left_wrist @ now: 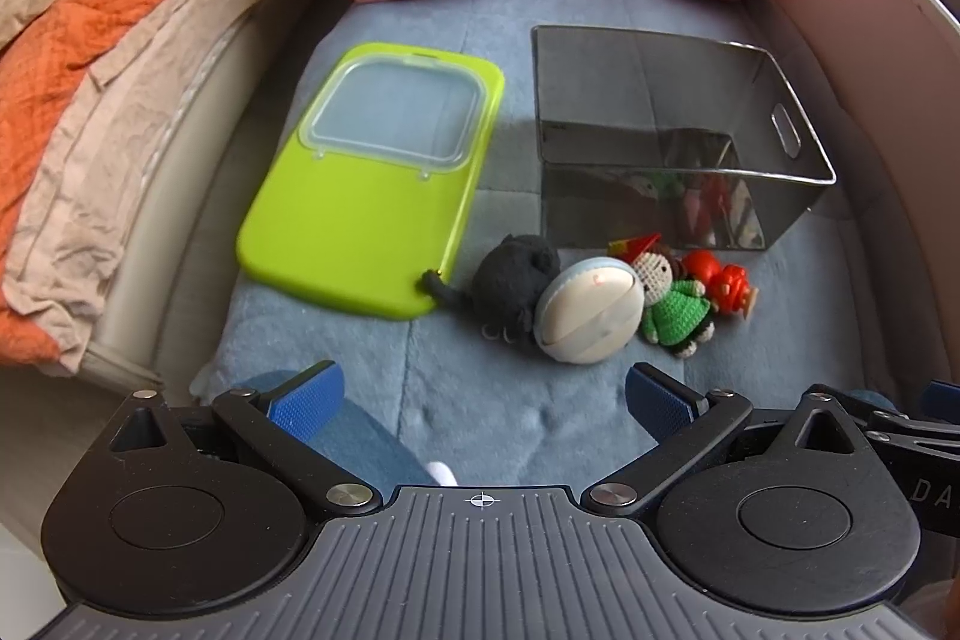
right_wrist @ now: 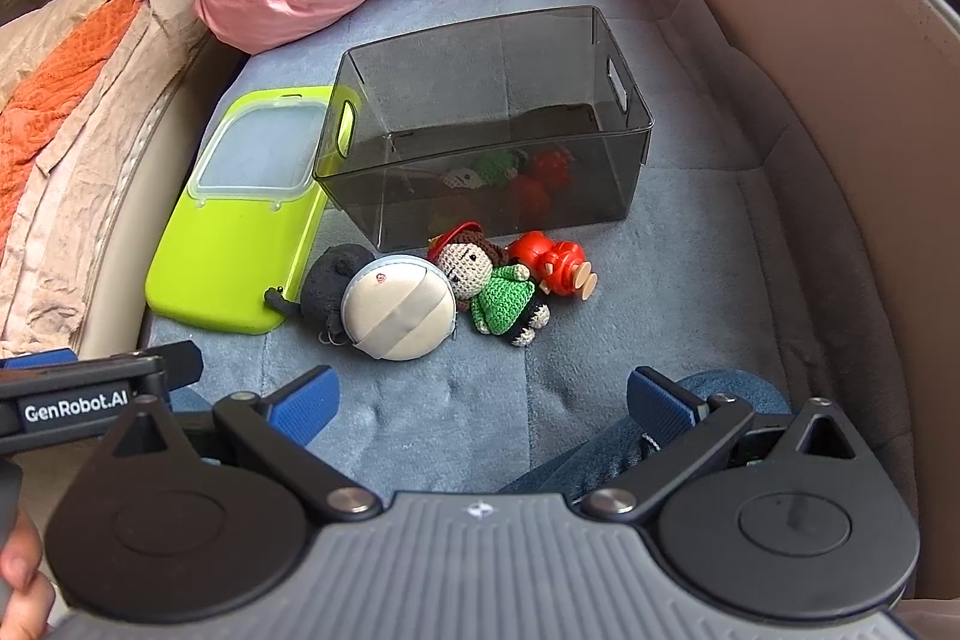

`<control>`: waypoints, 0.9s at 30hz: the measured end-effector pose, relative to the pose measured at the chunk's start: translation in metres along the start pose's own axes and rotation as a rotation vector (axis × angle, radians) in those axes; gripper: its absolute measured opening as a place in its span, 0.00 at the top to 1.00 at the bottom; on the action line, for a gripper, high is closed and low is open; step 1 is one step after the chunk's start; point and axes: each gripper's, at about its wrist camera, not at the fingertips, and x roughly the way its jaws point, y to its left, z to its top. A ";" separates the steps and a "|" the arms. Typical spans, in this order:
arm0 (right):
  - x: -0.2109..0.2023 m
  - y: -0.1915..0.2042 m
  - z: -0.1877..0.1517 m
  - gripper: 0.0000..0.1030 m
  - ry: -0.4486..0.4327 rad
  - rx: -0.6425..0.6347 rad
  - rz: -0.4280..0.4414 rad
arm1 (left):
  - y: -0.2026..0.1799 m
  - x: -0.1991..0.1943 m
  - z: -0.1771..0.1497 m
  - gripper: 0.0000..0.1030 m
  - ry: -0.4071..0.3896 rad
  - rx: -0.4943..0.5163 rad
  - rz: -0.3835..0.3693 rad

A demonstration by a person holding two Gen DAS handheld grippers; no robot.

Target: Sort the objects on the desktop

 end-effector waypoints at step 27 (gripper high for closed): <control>-0.004 0.005 -0.004 0.00 -0.034 -0.009 -0.030 | -0.005 -0.007 -0.002 0.00 -0.029 0.028 0.008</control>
